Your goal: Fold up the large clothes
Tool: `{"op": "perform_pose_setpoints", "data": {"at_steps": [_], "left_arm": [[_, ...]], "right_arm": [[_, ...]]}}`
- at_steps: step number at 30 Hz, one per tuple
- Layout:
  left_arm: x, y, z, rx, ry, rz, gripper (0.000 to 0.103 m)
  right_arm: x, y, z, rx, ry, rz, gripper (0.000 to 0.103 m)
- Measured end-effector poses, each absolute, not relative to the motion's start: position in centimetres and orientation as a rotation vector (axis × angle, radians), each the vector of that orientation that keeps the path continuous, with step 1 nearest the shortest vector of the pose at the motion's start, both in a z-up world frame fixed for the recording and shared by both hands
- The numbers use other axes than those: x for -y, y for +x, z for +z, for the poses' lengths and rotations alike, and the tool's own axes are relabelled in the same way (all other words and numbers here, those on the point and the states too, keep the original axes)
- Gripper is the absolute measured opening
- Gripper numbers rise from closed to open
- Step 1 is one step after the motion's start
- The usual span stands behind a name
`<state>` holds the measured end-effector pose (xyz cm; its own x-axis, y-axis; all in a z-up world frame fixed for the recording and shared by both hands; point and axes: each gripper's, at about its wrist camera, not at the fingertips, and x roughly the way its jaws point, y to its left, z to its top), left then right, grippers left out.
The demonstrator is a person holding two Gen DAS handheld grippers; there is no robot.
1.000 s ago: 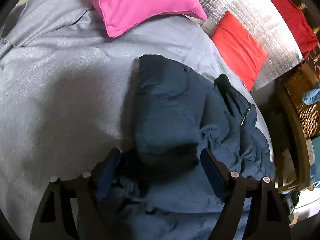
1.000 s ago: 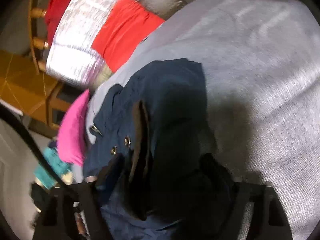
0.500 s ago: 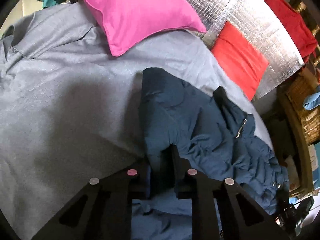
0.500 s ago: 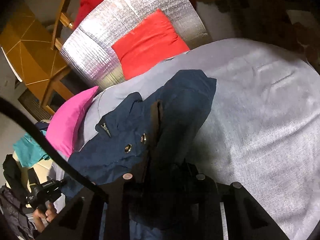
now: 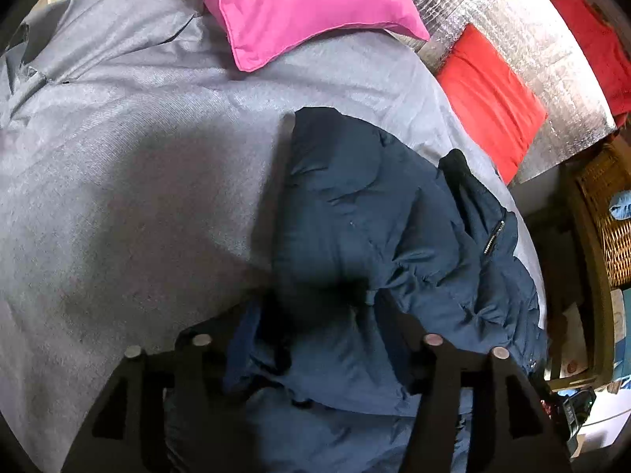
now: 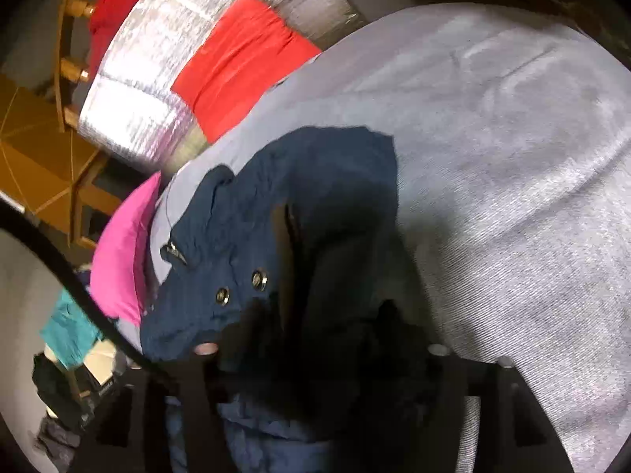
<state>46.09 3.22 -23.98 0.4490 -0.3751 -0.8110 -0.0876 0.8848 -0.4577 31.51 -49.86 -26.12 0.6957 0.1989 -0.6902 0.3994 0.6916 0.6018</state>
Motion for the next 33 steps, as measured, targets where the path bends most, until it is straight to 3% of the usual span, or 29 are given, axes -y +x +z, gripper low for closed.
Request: {"op": "perform_pose_setpoints", "data": {"at_steps": [2,3,5,7,9,14,20,24,30,32,33], "left_arm": [[-2.3,46.1,-24.3,-1.103,-0.415,-0.184,0.06],[-1.8,46.0,-24.3,-1.089,-0.372,-0.176,0.048],[-1.3,45.8,-24.3,-1.071,-0.346,-0.176,0.036],[-1.3,45.8,-24.2,-1.062,-0.332,-0.162,0.026],[-1.6,45.6,-24.1,-1.05,-0.34,-0.156,0.02],[-1.4,45.2,-23.5,-1.037,-0.31,-0.152,0.015],[-2.0,43.5,-21.1,-0.992,-0.292,-0.181,0.014],[-1.9,44.0,-23.0,-1.055,-0.245,-0.161,0.017],[-2.4,44.3,-23.5,-1.076,-0.251,-0.164,0.025],[-2.6,43.6,-23.0,-1.067,-0.25,-0.166,0.027],[-2.8,43.2,-22.7,-1.057,-0.244,-0.167,0.03]], "right_arm": [[49.9,32.0,-27.1,-0.839,0.842,-0.099,0.07],[49.8,32.3,-27.7,-0.863,0.838,-0.086,0.067],[48.9,32.3,-27.4,-0.852,0.776,-0.105,0.045],[48.3,32.6,-27.2,-0.858,0.769,-0.083,0.038],[47.8,32.4,-26.8,-0.851,0.729,-0.093,0.035],[46.5,32.3,-26.1,-0.852,0.637,-0.104,0.031],[45.8,30.1,-23.3,-0.802,0.607,-0.061,0.03],[46.0,30.5,-24.9,-0.853,0.605,-0.086,0.03],[47.5,31.0,-27.1,-0.883,0.72,-0.087,0.042],[47.6,30.7,-26.7,-0.886,0.72,-0.099,0.056],[47.6,30.4,-26.4,-0.878,0.724,-0.096,0.057]]}}
